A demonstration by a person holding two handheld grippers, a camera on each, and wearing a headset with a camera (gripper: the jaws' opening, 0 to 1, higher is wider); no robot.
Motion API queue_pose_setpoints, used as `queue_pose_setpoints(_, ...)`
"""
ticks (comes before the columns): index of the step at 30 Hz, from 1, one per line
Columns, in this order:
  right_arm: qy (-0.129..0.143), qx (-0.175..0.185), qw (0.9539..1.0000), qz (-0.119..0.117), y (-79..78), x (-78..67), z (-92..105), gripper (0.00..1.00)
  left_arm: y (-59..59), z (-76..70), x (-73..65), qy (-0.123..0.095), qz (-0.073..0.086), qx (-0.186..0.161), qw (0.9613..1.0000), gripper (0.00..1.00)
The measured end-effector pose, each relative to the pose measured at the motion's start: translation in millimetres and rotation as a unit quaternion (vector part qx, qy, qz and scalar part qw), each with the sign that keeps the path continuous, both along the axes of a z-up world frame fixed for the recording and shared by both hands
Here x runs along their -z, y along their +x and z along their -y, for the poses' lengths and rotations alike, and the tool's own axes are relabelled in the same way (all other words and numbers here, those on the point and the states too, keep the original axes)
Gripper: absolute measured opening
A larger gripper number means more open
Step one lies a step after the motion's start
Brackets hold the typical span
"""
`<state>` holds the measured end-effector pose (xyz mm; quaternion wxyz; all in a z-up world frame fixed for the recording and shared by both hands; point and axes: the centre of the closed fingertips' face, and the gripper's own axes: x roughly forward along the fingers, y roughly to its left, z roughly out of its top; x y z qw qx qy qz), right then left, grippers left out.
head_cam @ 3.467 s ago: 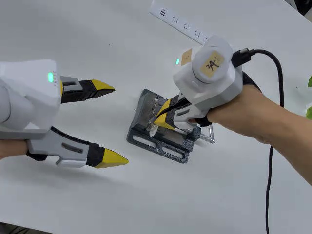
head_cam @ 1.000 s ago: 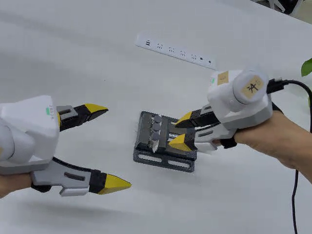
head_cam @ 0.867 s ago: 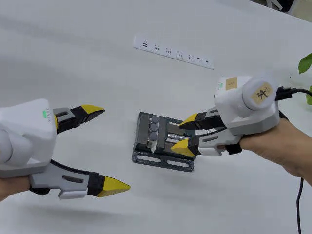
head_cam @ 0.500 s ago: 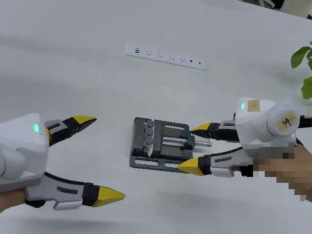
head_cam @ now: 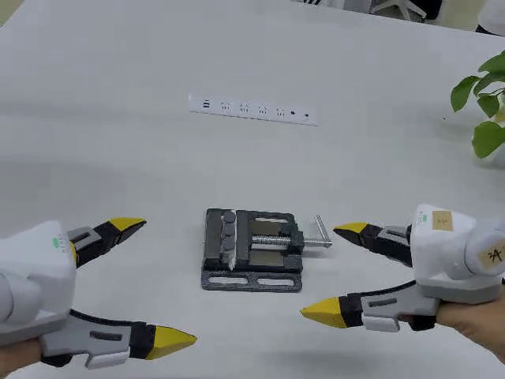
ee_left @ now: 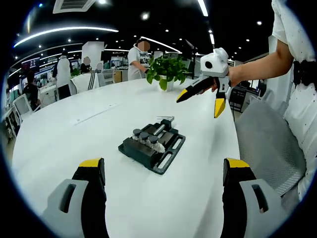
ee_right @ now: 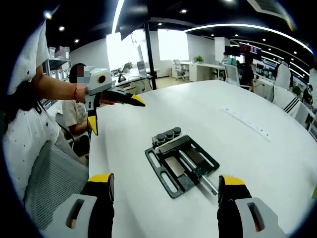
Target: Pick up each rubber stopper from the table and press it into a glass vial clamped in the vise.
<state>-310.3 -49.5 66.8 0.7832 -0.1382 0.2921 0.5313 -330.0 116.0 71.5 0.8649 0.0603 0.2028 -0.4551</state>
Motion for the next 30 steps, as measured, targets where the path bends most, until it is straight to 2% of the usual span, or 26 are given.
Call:
queue_pose_setpoints(7,0.006,0.014,0.9999,0.000,-1.8,3.4,10.5,0.89,2.7,3.9,5.5,0.011,-0.005,0.003,0.9999,0.99)
queue_pose_setpoints(15,0.017,0.025,0.9995,0.010,1.0,-2.6,19.7,0.89,5.9,9.0,7.6,0.014,-0.009,0.006,0.9998,0.99)
queue_pose_setpoints(30,0.024,0.032,0.9990,0.019,-1.9,-10.1,23.2,0.89,-0.6,15.1,12.4,0.023,-0.015,0.017,0.9995,0.99)
